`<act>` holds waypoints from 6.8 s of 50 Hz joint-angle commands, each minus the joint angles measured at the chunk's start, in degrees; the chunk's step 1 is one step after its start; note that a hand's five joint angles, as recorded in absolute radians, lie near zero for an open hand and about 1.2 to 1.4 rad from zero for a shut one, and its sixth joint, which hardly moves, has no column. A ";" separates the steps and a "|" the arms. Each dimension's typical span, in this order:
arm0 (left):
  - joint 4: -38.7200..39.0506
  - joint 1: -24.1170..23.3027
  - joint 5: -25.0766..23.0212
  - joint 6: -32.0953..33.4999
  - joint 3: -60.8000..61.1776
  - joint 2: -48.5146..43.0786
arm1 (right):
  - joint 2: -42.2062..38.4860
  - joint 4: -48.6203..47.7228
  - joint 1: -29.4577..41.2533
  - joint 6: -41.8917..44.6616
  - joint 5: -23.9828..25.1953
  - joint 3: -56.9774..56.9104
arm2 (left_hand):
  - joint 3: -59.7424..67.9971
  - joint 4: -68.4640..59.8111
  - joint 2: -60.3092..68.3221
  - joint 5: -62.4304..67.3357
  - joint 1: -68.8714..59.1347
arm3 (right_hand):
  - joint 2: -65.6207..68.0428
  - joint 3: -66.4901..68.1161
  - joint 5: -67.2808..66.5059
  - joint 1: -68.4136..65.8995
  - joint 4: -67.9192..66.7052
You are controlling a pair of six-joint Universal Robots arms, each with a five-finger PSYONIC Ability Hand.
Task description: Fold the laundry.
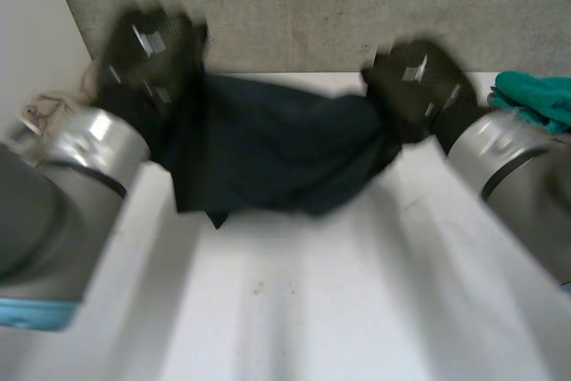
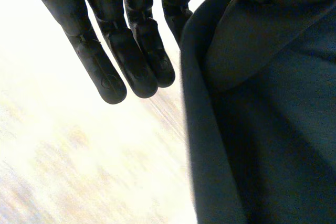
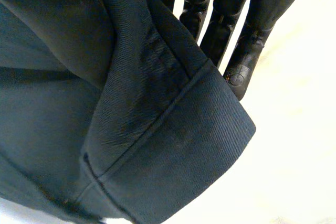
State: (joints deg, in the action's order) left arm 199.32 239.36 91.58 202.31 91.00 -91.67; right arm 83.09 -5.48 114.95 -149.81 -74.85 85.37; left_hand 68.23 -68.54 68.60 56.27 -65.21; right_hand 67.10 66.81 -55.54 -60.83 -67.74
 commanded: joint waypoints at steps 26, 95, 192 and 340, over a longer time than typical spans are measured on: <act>1.94 5.85 -2.73 0.37 -35.44 -36.63 | -24.98 1.12 4.67 -1.63 -9.52 -29.12 | 11.77 -11.46 11.40 13.73 -14.79 | 12.90 13.19 -14.46 -19.17 -12.26; 1.15 -9.18 18.81 -5.37 12.88 -20.93 | -28.78 -13.77 2.83 -1.63 -6.27 4.98 | 11.77 -11.46 11.40 13.73 -14.79 | 12.90 13.19 -14.46 -19.17 -12.26; -5.09 -3.55 6.68 5.38 15.96 -14.76 | -16.12 17.35 -2.53 10.33 -6.54 7.96 | -41.86 42.18 -42.24 -39.91 38.85 | 12.90 13.19 -14.46 -19.17 -12.26; -2.89 -3.90 13.45 6.08 19.39 -10.99 | -16.04 -7.96 -0.86 0.23 -7.07 16.66 | 11.77 -11.46 11.40 13.73 -14.79 | -36.34 -36.06 34.79 30.08 36.99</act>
State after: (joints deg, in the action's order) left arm 196.44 235.33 105.03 208.33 110.85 -102.64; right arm 63.18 -12.80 115.51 -144.40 -82.62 98.00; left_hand 68.39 -68.79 68.82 55.24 -65.32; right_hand 27.36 26.35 -15.98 -25.66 -26.18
